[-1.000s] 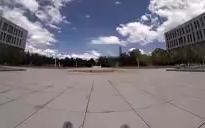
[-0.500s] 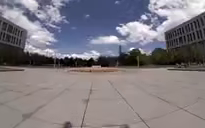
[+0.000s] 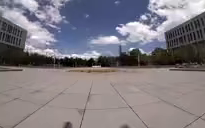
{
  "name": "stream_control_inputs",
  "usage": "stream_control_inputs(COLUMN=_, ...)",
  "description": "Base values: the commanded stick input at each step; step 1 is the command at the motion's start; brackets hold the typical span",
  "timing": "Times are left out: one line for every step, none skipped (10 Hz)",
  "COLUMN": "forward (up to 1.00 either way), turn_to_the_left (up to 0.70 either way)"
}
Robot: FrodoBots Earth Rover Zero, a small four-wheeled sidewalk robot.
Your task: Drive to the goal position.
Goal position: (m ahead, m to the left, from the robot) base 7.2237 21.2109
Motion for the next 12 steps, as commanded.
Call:
stream_control_inputs(forward=0.7, turn_to_the_left=0.0)
stream_control_inputs(forward=0.7, turn_to_the_left=0.0)
stream_control_inputs(forward=0.7, turn_to_the_left=0.0)
stream_control_inputs(forward=0.7, turn_to_the_left=0.0)
stream_control_inputs(forward=0.7, turn_to_the_left=0.0)
stream_control_inputs(forward=0.7, turn_to_the_left=-0.09)
stream_control_inputs(forward=0.7, turn_to_the_left=-0.34)
stream_control_inputs(forward=0.7, turn_to_the_left=-0.25)
stream_control_inputs(forward=0.7, turn_to_the_left=-0.12)
stream_control_inputs(forward=0.7, turn_to_the_left=0.0)
stream_control_inputs(forward=0.7, turn_to_the_left=0.0)
stream_control_inputs(forward=0.7, turn_to_the_left=0.0)
